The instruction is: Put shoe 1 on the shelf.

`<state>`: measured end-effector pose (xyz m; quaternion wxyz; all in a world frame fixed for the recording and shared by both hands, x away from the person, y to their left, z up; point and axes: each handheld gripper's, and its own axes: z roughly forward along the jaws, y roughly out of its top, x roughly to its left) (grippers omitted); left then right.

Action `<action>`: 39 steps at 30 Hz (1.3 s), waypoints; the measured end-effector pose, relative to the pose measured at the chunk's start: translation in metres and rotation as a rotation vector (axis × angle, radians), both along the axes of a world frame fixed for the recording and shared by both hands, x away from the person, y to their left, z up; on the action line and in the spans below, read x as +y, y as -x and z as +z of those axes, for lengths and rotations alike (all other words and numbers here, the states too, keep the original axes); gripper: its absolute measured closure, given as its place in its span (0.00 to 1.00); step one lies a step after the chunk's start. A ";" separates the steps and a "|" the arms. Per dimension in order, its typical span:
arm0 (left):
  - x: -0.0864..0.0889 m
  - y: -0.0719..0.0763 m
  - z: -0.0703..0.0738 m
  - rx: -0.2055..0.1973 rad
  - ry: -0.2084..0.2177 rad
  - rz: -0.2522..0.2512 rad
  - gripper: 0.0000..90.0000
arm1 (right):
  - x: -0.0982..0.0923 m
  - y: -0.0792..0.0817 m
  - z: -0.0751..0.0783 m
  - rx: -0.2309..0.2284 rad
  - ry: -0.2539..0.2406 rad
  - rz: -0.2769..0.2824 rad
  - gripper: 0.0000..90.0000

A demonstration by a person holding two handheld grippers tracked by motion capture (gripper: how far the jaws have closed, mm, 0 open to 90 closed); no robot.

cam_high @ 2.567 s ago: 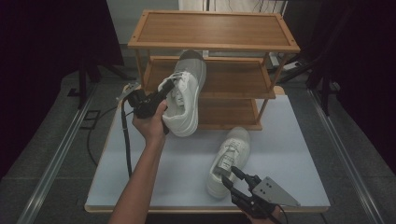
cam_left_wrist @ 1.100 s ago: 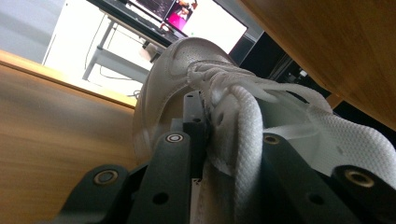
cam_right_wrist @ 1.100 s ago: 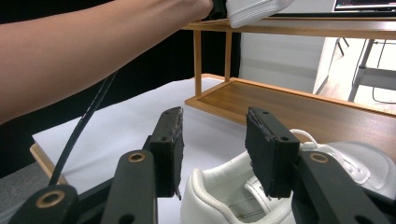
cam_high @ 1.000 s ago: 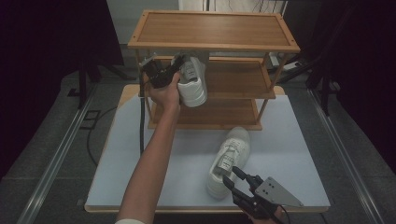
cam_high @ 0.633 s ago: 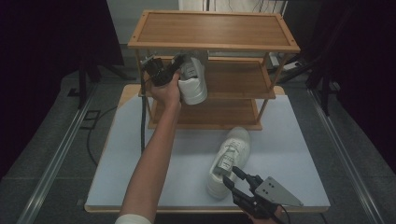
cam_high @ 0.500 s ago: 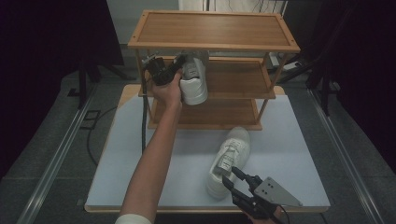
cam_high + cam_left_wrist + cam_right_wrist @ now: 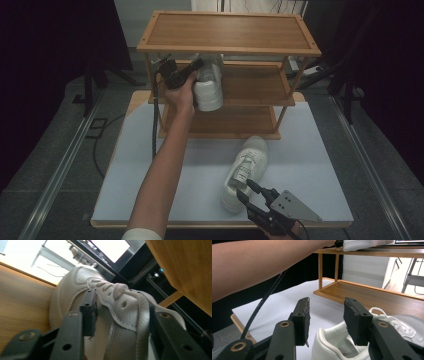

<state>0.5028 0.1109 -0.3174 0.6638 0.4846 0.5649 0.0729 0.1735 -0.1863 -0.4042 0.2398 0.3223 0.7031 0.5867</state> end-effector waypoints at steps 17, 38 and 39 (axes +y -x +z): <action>0.004 0.022 0.011 -0.066 0.033 -0.059 0.51 | 0.003 0.002 0.000 -0.003 0.006 0.006 0.62; 0.037 0.099 0.007 -0.141 -0.047 -0.145 0.47 | 0.028 0.002 -0.011 0.030 0.067 0.082 0.75; 0.038 0.102 0.006 -0.144 -0.044 -0.146 0.47 | 0.030 0.002 -0.012 0.039 0.076 0.090 0.79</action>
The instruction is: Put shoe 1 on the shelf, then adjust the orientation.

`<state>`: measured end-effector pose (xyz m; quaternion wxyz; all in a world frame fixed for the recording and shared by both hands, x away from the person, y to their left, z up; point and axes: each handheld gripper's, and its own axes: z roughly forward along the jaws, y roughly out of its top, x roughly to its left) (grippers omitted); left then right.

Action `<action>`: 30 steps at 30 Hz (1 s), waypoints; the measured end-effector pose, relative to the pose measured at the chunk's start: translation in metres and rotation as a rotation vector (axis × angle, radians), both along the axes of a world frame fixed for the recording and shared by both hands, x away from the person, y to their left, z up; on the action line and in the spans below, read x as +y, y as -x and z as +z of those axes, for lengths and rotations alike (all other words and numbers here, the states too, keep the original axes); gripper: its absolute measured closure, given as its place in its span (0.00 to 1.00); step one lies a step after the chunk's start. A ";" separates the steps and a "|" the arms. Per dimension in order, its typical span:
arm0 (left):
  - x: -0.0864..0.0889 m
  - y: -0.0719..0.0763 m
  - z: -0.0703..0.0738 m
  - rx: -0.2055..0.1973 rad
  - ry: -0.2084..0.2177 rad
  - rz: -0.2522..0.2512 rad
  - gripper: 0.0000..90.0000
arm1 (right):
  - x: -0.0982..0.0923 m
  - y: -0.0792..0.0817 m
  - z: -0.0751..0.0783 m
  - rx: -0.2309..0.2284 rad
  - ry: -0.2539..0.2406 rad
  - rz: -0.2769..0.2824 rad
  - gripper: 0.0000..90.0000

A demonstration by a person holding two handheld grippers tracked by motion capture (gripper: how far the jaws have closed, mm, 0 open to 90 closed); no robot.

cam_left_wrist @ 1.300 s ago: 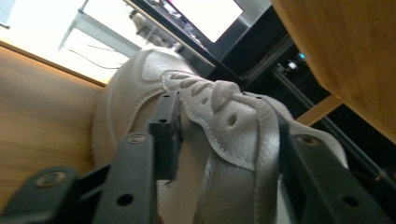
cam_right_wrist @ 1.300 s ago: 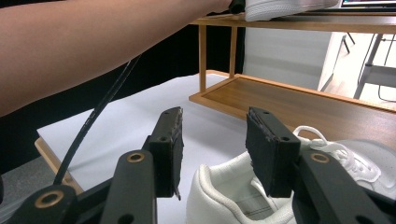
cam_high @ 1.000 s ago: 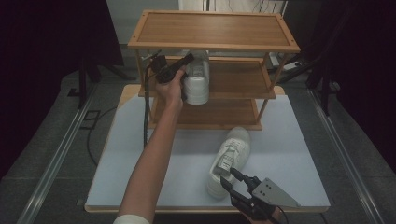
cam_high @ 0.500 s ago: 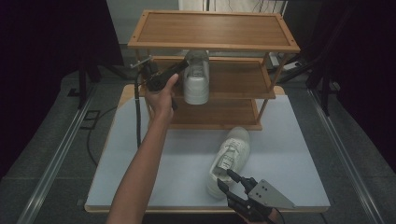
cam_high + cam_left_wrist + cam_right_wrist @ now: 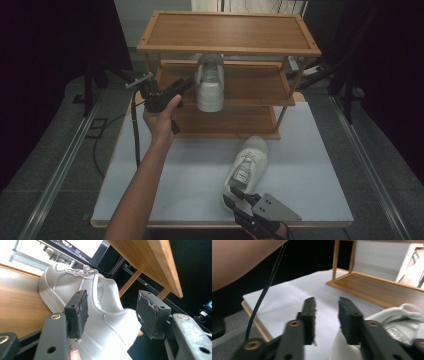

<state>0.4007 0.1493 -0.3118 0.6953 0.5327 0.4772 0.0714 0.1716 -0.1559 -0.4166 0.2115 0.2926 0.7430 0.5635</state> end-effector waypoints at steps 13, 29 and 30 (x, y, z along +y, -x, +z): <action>0.024 0.036 -0.024 0.001 0.004 -0.023 0.42 | 0.037 -0.008 -0.028 0.066 0.143 0.061 0.93; 0.037 0.086 -0.092 0.093 -0.054 -0.063 0.40 | 0.042 -0.023 -0.047 0.060 0.221 -0.070 0.94; 0.037 0.086 -0.092 0.093 -0.054 -0.063 0.40 | 0.042 -0.023 -0.047 0.060 0.221 -0.070 0.94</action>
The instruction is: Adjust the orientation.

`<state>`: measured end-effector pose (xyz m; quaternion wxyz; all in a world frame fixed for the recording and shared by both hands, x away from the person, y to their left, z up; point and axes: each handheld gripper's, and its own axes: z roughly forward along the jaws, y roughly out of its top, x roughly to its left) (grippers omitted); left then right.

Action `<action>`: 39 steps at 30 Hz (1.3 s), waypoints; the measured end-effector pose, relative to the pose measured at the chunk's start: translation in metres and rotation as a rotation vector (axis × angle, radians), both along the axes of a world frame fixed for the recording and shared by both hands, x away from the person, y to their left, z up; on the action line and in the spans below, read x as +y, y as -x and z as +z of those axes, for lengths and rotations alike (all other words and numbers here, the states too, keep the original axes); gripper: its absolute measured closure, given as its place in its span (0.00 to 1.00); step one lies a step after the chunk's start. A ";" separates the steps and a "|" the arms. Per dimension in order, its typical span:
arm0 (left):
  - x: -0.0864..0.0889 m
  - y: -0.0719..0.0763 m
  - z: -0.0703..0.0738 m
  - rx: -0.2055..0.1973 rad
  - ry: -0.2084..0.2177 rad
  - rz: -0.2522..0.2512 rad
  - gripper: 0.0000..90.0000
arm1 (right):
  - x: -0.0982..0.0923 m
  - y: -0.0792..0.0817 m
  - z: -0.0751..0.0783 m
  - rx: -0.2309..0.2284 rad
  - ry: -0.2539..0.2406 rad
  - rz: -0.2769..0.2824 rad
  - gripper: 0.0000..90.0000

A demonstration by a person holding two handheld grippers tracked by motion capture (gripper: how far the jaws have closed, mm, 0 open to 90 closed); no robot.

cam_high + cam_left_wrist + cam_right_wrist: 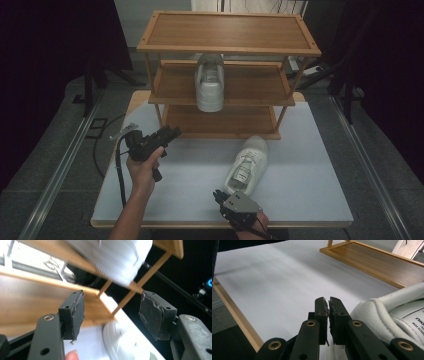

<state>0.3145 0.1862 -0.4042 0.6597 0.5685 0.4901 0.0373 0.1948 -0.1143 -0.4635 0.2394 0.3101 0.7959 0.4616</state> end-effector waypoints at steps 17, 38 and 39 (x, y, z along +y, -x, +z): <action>0.001 0.028 -0.053 0.120 -0.045 -0.037 0.40 | -0.055 0.028 0.003 0.046 -0.028 -0.066 0.94; 0.011 0.039 -0.070 0.164 -0.044 -0.013 0.40 | -0.094 0.011 0.059 -0.091 -0.213 -0.101 0.66; 0.012 0.040 -0.070 0.163 -0.041 -0.015 0.40 | -0.096 -0.006 0.069 -0.088 -0.227 -0.096 0.62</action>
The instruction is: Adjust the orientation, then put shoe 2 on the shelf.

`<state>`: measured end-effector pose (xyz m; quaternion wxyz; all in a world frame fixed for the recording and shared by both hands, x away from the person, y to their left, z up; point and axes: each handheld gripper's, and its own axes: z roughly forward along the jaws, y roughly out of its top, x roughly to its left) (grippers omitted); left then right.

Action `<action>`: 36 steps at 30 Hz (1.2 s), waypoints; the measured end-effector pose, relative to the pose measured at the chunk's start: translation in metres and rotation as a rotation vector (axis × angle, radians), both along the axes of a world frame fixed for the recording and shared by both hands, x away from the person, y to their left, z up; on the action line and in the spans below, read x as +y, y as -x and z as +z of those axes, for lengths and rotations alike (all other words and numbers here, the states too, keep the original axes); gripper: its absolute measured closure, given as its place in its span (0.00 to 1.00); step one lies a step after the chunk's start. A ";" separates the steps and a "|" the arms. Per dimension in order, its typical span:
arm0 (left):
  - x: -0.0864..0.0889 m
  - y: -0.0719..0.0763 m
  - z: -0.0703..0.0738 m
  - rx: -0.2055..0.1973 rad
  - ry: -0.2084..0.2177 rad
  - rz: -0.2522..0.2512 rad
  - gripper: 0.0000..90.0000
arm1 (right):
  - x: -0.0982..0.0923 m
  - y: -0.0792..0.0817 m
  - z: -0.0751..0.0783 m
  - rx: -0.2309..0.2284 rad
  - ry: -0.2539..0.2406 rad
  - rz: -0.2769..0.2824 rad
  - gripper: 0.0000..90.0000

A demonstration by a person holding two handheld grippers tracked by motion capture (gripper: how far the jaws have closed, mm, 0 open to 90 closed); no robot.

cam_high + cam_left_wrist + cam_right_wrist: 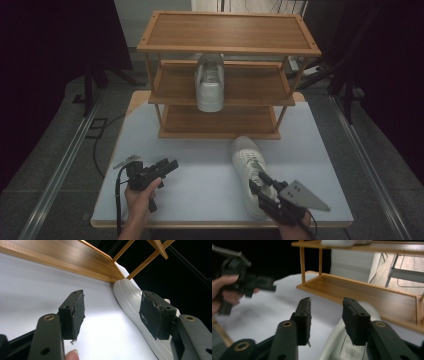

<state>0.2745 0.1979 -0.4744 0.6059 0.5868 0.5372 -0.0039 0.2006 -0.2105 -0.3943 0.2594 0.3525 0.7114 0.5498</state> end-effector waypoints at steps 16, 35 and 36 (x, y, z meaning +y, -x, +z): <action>-0.010 -0.001 -0.005 0.011 -0.001 -0.022 0.40 | -0.039 -0.039 -0.017 0.071 -0.069 -0.104 0.55; -0.008 -0.002 -0.010 0.035 0.026 -0.032 0.40 | -0.032 -0.053 -0.045 0.146 -0.016 -0.102 0.54; -0.008 -0.002 -0.010 0.034 0.025 -0.033 0.40 | -0.030 -0.054 -0.045 0.147 -0.008 -0.111 0.54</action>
